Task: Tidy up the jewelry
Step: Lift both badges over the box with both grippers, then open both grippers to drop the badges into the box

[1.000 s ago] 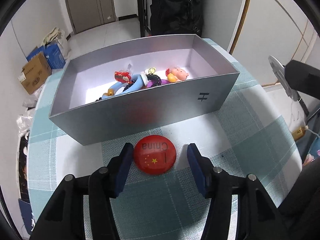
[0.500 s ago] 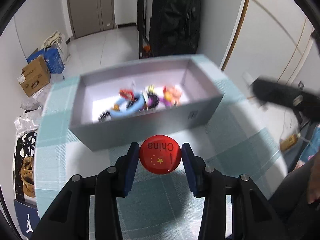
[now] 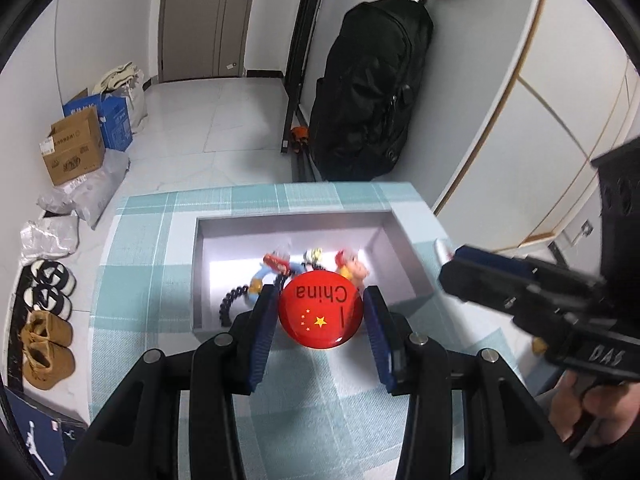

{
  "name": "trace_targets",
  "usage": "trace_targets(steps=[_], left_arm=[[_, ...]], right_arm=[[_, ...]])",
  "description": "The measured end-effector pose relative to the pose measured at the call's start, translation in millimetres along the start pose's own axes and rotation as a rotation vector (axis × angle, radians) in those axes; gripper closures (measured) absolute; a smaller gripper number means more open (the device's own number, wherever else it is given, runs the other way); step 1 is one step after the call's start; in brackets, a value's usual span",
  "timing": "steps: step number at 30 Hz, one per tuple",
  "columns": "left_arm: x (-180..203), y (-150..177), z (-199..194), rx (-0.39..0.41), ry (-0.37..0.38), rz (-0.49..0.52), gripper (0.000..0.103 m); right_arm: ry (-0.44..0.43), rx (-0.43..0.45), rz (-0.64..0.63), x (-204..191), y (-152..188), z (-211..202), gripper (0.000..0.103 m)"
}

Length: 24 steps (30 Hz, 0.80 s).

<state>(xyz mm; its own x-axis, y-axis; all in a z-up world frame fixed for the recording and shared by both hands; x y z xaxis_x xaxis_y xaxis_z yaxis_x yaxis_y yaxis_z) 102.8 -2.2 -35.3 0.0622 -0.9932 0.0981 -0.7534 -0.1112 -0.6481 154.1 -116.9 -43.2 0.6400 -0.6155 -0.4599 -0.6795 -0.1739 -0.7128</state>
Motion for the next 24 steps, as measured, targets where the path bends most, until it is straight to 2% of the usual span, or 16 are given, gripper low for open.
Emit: trace_targets(steps=[12, 24], left_arm=[[-20, -23, 18, -0.037, 0.072, -0.129, 0.065], [-25, -28, 45, -0.117, 0.103, -0.169, 0.065]], right_arm=[[-0.019, -0.001, 0.021, 13, -25, 23, 0.061], [-0.016, -0.046, 0.044, 30, -31, 44, 0.061]])
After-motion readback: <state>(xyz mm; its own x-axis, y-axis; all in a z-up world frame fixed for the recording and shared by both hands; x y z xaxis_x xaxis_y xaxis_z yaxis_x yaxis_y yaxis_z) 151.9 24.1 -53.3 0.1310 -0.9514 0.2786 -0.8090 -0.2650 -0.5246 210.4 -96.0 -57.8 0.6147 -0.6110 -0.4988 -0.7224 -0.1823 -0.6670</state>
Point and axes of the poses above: each gripper's, at about its wrist camera, not at the fingertips, and z roughly the way its jaws point, x to its right, y to its underside, the point moved 4 cm from there along z, roughly the way its jaws point, and after that the axes turned 9 degrees about -y, right-handed, at the moved point
